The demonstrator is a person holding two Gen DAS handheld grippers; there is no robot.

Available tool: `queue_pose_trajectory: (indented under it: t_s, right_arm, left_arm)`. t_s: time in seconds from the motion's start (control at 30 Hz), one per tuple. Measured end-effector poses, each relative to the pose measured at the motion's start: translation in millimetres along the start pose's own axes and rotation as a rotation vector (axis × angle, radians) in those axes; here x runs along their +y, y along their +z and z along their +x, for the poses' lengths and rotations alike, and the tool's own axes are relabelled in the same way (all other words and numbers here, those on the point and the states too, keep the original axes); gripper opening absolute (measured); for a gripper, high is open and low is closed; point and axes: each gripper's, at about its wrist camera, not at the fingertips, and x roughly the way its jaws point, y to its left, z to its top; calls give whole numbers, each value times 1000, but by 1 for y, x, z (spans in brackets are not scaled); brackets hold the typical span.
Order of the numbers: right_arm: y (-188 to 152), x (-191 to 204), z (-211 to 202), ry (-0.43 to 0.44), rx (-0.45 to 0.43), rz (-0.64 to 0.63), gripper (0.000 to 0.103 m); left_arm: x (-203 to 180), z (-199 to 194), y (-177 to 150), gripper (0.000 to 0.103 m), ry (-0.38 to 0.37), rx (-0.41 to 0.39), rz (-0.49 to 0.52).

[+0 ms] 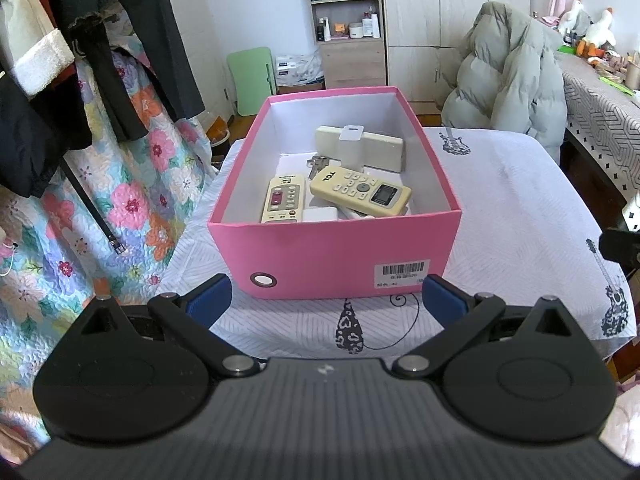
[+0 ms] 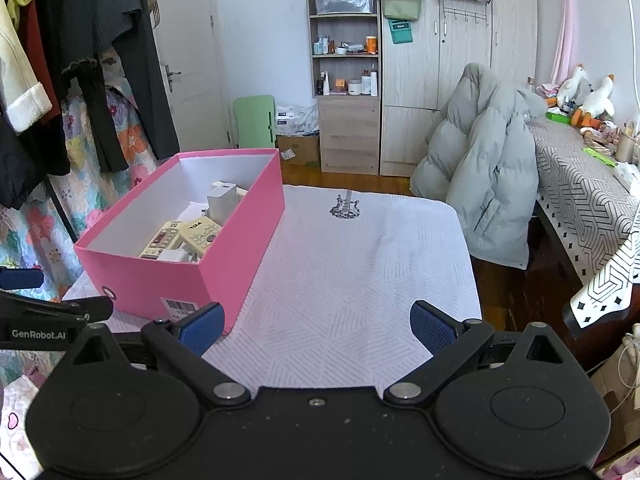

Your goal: Organize rigid objects

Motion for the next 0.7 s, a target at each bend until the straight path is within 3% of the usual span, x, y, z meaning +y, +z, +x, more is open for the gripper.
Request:
queue_pose_trajectory:
  t_s: [0.7]
  right_arm:
    - [0, -1, 4, -43, 27, 16, 101]
  left_arm:
    - [3, 8, -2, 103, -3, 14, -19]
